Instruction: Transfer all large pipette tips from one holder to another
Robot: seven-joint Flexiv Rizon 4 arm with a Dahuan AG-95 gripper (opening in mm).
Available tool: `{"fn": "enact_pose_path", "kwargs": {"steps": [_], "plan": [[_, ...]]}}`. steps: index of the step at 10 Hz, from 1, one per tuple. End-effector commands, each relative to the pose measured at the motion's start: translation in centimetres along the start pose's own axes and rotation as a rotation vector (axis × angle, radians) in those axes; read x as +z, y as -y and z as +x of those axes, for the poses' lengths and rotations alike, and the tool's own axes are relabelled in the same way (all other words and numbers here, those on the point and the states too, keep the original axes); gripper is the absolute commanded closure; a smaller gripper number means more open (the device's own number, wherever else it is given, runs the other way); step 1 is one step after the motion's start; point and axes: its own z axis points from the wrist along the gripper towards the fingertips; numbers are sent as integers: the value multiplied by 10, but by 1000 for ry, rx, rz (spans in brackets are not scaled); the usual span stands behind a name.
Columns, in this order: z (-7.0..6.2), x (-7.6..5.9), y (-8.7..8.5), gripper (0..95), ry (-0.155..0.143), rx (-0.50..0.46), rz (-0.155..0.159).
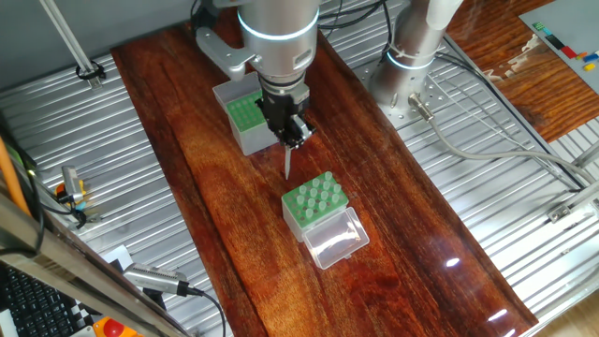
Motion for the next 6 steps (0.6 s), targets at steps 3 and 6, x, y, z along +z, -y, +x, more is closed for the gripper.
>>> {"fn": "enact_pose_path", "kwargs": {"steps": [3, 6], "plan": [[1, 0, 0, 950, -13, 73, 26], [23, -25, 71, 950, -24, -89, 30]]}}
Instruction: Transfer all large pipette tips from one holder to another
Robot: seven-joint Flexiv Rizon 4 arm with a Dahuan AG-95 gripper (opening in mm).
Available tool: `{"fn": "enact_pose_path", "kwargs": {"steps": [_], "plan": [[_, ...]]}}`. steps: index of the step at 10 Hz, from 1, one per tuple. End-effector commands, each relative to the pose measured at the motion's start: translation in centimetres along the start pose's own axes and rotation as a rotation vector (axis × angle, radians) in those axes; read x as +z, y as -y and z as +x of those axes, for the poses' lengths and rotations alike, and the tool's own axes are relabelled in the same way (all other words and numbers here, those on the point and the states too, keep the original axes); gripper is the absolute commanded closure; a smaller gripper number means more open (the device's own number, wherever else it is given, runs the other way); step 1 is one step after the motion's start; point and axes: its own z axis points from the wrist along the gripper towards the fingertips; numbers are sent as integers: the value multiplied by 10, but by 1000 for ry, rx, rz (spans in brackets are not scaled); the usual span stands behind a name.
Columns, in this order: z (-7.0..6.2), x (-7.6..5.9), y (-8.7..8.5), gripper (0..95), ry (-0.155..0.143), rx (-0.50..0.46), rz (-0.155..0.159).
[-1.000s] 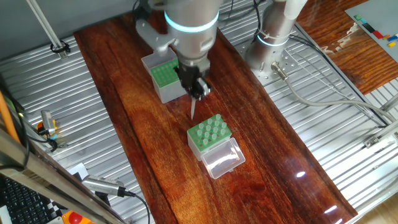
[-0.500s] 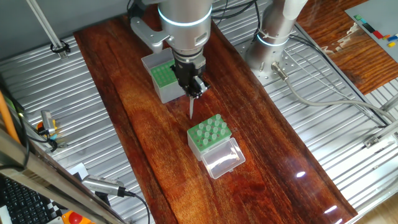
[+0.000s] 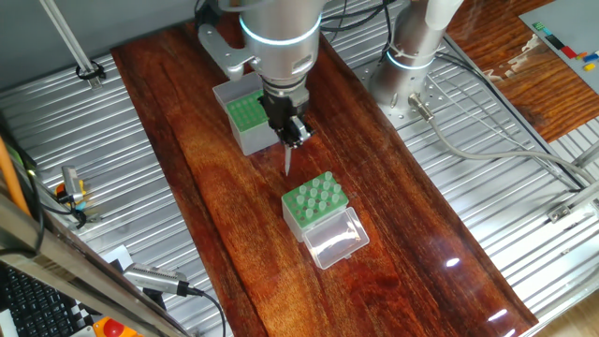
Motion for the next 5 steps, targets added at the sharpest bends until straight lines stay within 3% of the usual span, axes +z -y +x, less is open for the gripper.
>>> {"fn": "enact_pose_path", "kwargs": {"steps": [1, 2, 5], "plan": [[18, -13, 52, 950, 1, -178, 0], [27, -13, 66, 950, 1, -202, -9], [27, -13, 66, 950, -15, -150, -15]]}}
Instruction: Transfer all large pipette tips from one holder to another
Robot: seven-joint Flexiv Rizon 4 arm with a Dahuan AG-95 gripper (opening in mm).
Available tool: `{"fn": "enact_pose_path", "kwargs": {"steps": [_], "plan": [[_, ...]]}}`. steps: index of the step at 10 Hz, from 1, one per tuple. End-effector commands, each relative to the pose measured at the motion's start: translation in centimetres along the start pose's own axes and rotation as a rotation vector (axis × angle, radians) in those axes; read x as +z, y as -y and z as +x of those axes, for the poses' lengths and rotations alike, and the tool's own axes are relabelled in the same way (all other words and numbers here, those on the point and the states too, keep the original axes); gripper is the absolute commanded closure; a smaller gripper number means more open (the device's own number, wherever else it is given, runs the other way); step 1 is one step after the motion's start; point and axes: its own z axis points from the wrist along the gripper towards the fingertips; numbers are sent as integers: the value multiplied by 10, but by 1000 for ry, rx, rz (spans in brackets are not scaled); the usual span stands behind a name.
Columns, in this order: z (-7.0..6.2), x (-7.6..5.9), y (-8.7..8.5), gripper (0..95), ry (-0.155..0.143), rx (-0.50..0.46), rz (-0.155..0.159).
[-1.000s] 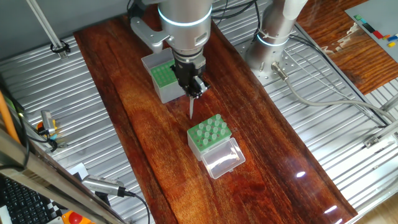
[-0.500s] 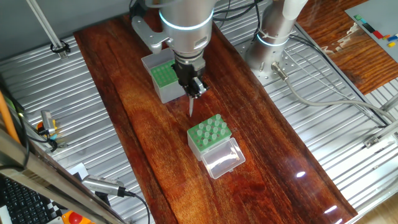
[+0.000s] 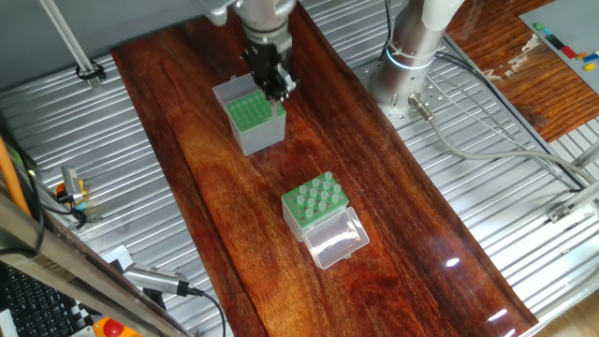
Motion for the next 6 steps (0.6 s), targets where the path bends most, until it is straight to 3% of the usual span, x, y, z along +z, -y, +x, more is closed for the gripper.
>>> {"fn": "enact_pose_path", "kwargs": {"steps": [1, 4, 6], "plan": [[3, -1, 5, 950, -27, 36, 0], [3, -1, 5, 950, -40, 84, 27], [12, -4, 36, 950, -39, 15, 30]]}}
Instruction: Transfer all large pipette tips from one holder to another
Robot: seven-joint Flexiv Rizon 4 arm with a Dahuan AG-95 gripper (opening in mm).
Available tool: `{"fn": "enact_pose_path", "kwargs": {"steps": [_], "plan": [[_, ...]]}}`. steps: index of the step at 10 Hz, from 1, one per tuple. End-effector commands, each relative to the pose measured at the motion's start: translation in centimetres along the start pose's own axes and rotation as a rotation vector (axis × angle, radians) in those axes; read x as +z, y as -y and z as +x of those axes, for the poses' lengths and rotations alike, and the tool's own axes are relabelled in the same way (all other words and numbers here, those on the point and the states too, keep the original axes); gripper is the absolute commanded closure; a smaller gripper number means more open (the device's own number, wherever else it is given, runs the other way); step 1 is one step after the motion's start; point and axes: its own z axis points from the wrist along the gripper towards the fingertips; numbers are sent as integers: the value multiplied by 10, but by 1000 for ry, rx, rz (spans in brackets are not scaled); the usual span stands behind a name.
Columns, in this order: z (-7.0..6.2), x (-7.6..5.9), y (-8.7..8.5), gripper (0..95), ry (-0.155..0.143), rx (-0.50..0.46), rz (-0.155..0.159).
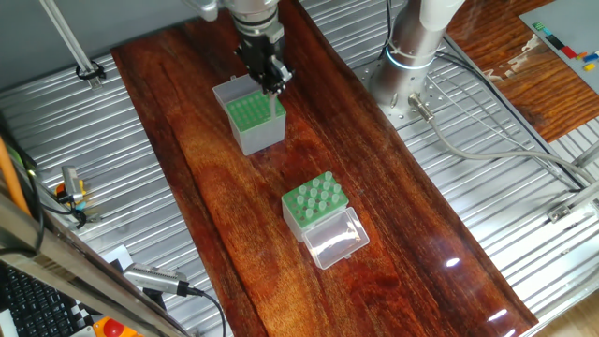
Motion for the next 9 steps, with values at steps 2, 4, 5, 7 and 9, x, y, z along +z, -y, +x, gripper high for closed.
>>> {"fn": "enact_pose_path", "kwargs": {"steps": [2, 4, 5, 7, 9], "plan": [[18, -9, 60, 950, 7, -62, 32], [24, -5, 71, 950, 13, -69, 28], [24, -5, 71, 950, 14, -59, 28], [24, -5, 71, 950, 0, -36, 34], [24, -5, 71, 950, 0, -30, 38]]}}
